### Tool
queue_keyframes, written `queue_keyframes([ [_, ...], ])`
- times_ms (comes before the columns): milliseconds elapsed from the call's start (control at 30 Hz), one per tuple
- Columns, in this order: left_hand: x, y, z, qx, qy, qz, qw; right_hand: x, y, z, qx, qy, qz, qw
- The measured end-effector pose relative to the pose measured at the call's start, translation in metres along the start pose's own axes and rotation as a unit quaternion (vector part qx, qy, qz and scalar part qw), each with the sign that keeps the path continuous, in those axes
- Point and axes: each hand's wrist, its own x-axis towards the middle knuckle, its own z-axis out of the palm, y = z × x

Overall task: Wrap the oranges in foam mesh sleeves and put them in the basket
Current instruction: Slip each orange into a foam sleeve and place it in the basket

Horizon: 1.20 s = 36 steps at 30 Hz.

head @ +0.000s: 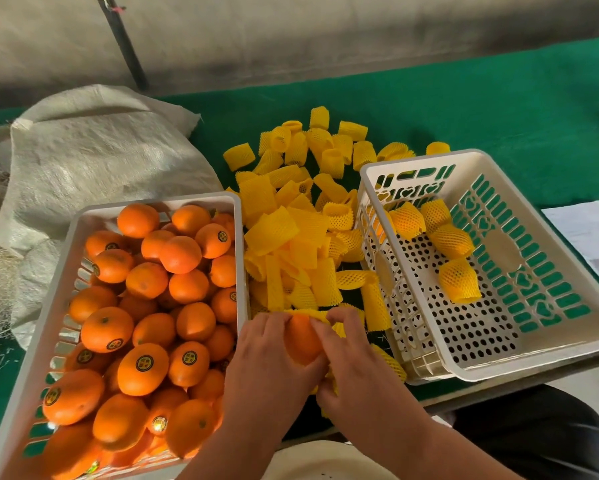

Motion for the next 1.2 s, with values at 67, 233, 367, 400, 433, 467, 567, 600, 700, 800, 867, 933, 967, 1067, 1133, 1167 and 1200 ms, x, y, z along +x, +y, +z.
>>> queue_keyframes([
  [67, 0.001, -0.001, 0.000, -0.031, 0.011, -0.001, 0.999, 0.000, -0.007, -0.003, -0.004, 0.001, -0.014, 1.000],
  [233, 0.004, -0.016, -0.003, -0.111, 0.019, 0.007, 0.994, -0.002, -0.011, -0.021, 0.062, 0.028, -0.036, 0.997],
  [367, 0.003, -0.018, -0.004, -0.122, 0.029, 0.023, 0.992, 0.005, -0.009, -0.024, 0.177, 0.077, 0.079, 0.978],
  [400, 0.002, -0.016, -0.003, -0.114, 0.031, 0.027, 0.993, 0.009, -0.010, -0.022, 0.203, 0.047, 0.108, 0.972],
  [433, 0.000, -0.014, -0.001, -0.107, 0.033, 0.034, 0.993, 0.013, -0.012, -0.020, 0.219, 0.020, 0.128, 0.967],
  [467, -0.002, -0.013, 0.001, -0.100, 0.033, 0.043, 0.994, 0.016, -0.014, -0.017, 0.222, 0.011, 0.137, 0.965],
  [567, -0.006, -0.006, 0.005, -0.091, 0.034, 0.044, 0.994, 0.024, -0.016, -0.008, 0.209, 0.054, 0.152, 0.965],
  [600, -0.007, -0.004, 0.006, -0.094, 0.036, 0.036, 0.994, 0.025, -0.017, -0.005, 0.208, 0.070, 0.157, 0.963],
  [700, -0.009, -0.002, 0.007, -0.113, 0.046, 0.039, 0.992, 0.029, -0.017, 0.002, 0.201, 0.113, 0.173, 0.958],
  [800, -0.010, 0.004, 0.007, -0.134, 0.050, 0.044, 0.989, 0.032, -0.013, 0.000, 0.216, 0.137, 0.204, 0.945],
  [867, -0.010, 0.006, 0.002, -0.150, 0.042, 0.069, 0.985, 0.032, -0.006, -0.006, 0.213, 0.140, 0.202, 0.946],
  [933, -0.011, 0.001, -0.003, -0.216, 0.031, 0.103, 0.971, 0.031, 0.001, -0.014, 0.191, 0.131, 0.176, 0.957],
  [967, -0.011, -0.003, -0.006, -0.273, 0.030, 0.097, 0.957, 0.030, 0.004, -0.019, 0.172, 0.122, 0.163, 0.964],
  [1067, 0.003, -0.005, -0.018, -0.517, -0.016, -0.083, 0.852, 0.029, 0.010, -0.030, 0.118, 0.089, 0.118, 0.982],
  [1133, 0.018, -0.003, -0.021, -0.612, -0.171, -0.237, 0.735, 0.031, 0.010, -0.033, 0.103, 0.060, 0.083, 0.989],
  [1167, 0.023, 0.000, -0.024, -0.632, -0.258, -0.263, 0.682, 0.032, 0.008, -0.033, 0.102, 0.038, 0.064, 0.992],
  [1200, 0.025, 0.002, -0.026, -0.638, -0.318, -0.250, 0.656, 0.033, 0.005, -0.032, 0.104, 0.016, 0.045, 0.993],
])
